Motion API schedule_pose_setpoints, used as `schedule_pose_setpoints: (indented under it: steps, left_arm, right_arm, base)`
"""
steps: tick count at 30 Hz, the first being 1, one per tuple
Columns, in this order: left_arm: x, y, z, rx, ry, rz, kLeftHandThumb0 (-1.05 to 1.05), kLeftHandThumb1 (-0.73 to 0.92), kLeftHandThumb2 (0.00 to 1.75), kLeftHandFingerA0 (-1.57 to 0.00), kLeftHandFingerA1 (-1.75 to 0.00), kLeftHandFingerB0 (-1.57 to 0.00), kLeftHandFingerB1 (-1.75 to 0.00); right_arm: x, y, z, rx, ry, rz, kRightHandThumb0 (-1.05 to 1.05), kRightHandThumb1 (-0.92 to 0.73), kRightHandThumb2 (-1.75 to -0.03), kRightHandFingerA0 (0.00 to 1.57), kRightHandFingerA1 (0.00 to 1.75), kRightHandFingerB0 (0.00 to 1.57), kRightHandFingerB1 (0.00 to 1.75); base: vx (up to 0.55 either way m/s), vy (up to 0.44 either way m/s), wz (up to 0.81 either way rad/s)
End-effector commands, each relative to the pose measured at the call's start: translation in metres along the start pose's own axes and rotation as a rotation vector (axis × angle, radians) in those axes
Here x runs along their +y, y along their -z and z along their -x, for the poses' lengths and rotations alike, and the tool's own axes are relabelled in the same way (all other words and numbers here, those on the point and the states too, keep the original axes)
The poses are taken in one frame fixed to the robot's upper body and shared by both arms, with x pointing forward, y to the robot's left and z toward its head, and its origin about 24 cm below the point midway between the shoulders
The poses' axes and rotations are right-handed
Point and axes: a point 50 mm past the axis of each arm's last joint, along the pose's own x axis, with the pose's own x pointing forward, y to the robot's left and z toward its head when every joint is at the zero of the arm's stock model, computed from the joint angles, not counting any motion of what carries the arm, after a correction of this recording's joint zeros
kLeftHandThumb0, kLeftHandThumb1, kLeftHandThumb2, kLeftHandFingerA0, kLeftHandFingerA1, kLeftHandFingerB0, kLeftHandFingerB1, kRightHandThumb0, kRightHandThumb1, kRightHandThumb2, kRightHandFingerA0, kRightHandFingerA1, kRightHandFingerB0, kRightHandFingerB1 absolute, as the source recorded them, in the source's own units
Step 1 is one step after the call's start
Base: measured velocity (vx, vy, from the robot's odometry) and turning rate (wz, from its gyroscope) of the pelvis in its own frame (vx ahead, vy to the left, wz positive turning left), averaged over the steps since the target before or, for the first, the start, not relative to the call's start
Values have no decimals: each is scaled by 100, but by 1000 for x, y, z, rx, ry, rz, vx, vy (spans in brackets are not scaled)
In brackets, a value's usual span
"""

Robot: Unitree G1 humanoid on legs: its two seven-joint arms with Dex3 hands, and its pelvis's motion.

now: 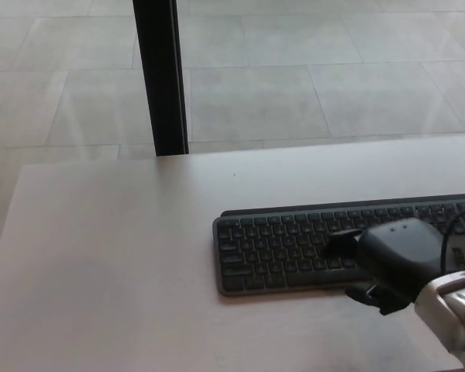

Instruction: The robot uses its right fingers to click on the space key of the black keyboard placed on the center of the white desk.

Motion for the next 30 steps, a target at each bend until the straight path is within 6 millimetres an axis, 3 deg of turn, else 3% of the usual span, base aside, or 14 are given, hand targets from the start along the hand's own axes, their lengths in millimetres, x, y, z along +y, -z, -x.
schedule_pose_setpoints:
  steps: [1, 4, 6, 10, 13, 15, 17, 19, 21, 25, 26, 27, 29, 30]
  left_arm:
    - [11, -4, 0, -28, -37, 12, -50, 60, 58, -80, -86, -69, -64]
    - [14, -4, 0, -25, -37, 31, -50, 61, 58, -80, -79, -69, -64]
    - [15, -4, 0, -27, -40, 21, -51, 61, 58, -79, -77, -71, -63]
    - [16, -3, 0, -25, -40, 17, -53, 61, 58, -81, -79, -67, -62]
    - [14, -3, 0, -22, -44, 17, -52, 62, 58, -82, -82, -68, -62]
    - [15, -2, 0, -17, -47, 7, -51, 62, 58, -81, -84, -70, -63]
    - [15, -2, 0, -18, -41, 10, -52, 62, 59, -78, -83, -68, -62]
    - [14, -1, 1, -22, -35, 2, -53, 63, 59, -78, -77, -67, -60]
    - [14, -1, 1, -21, -36, 4, -53, 63, 59, -78, -77, -67, -60]
    - [14, -1, 1, -14, -38, -16, -52, 64, 59, -79, -76, -66, -59]
    - [14, -1, 1, -14, -37, -15, -52, 64, 59, -79, -76, -65, -58]
    - [15, 1, 1, -10, -39, -9, -52, 63, 59, -80, -74, -65, -57]
    - [16, 2, 1, -13, -39, -15, -53, 64, 59, -79, -73, -67, -58]
    - [17, 3, 2, -16, -44, -29, -52, 63, 59, -79, -73, -68, -59]
  right_arm:
    - [-76, 27, 15, 33, 30, -490, -45, -63, -59, 91, 86, 63, 44]
    - [-135, 60, 35, 114, 194, -485, -44, -64, -59, 90, 93, 64, 42]
    - [-155, 86, 48, 177, 297, -568, -38, -60, -58, 98, 76, 63, 43]
    - [-187, 128, 81, 289, 466, -621, -45, -61, -59, 100, 78, 66, 42]
    - [-207, 160, 122, 405, 651, -633, -42, -58, -60, 94, 69, 61, 46]
    - [-210, 183, 154, 475, 783, -706, -44, -60, -59, 102, 72, 67, 47]
    - [-204, 199, 178, 575, 873, -743, -54, -59, -58, 101, 74, 69, 47]
    - [-181, 223, 219, 706, 967, -796, -60, -58, -59, 109, 79, 73, 51]
    - [-178, 226, 223, 721, 976, -805, -60, -58, -59, 109, 79, 73, 51]
    - [-121, 255, 282, 983, 1191, -988, -60, -57, -59, 123, 76, 76, 59]
    - [-115, 256, 287, 1002, 1230, -1011, -59, -55, -58, 120, 79, 77, 62]
    - [-92, 256, 306, 1062, 1344, -1062, -60, -56, -61, 119, 89, 73, 74]
    - [-69, 256, 321, 1131, 1447, -1130, -59, -56, -63, 106, 93, 78, 81]
    - [-57, 254, 327, 1182, 1497, -1148, -56, -55, -66, 108, 93, 79, 82]
  base:
    - [0, 0, 0]
    - [0, 0, 0]
    - [0, 0, 0]
    - [0, 0, 0]
    - [0, 0, 0]
    - [0, 0, 0]
    - [0, 0, 0]
    - [0, 0, 0]
    - [0, 0, 0]
    - [0, 0, 0]
    - [0, 0, 0]
    - [0, 0, 0]
    - [0, 0, 0]
    - [0, 0, 0]
